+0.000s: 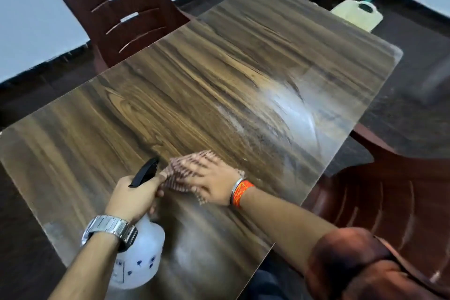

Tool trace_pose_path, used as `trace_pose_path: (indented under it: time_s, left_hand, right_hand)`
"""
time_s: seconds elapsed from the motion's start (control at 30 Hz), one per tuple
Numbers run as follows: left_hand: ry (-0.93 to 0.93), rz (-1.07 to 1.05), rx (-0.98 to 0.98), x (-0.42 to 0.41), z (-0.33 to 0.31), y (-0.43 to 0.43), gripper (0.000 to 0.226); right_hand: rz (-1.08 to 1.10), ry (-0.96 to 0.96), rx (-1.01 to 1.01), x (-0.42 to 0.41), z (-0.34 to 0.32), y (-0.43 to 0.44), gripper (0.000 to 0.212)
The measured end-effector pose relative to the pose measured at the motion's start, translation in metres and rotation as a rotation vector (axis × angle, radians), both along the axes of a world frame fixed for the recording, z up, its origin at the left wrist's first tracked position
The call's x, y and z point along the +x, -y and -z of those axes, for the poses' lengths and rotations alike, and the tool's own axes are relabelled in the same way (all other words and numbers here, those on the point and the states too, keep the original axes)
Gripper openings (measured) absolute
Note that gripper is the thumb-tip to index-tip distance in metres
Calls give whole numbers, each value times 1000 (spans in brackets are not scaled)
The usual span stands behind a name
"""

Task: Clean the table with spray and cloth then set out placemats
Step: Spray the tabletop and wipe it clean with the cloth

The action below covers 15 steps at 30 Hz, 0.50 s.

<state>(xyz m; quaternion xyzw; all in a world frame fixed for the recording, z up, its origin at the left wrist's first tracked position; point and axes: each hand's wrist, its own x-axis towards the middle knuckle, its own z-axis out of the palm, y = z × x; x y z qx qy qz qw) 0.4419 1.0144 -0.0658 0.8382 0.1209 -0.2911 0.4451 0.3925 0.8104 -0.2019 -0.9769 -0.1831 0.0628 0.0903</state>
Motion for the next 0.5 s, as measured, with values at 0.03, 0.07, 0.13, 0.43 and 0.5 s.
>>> trace_pose_path:
  time_s: [0.03,0.07,0.13,0.43,0.5]
  left_hand:
    - [-18,-32,-11,-4,1,7,37]
    - [-34,-50,-14,-8,1,13,35]
    - [-52,-101,-16,-14,5,27,33]
    - [-27,-253,-51,-26,14,87,21]
    - [-18,-280,-57,-21,15,98,22]
  right_hand:
    - [58,-17,-3,15,-4,28,51]
    - [134,-24,-8,29,-7,58,52]
    - [313,-52,-9,58,-11,128,52]
    - [937,-69,-21,100,-24,237,56]
    - [653,2,-30,101,-28,187,62]
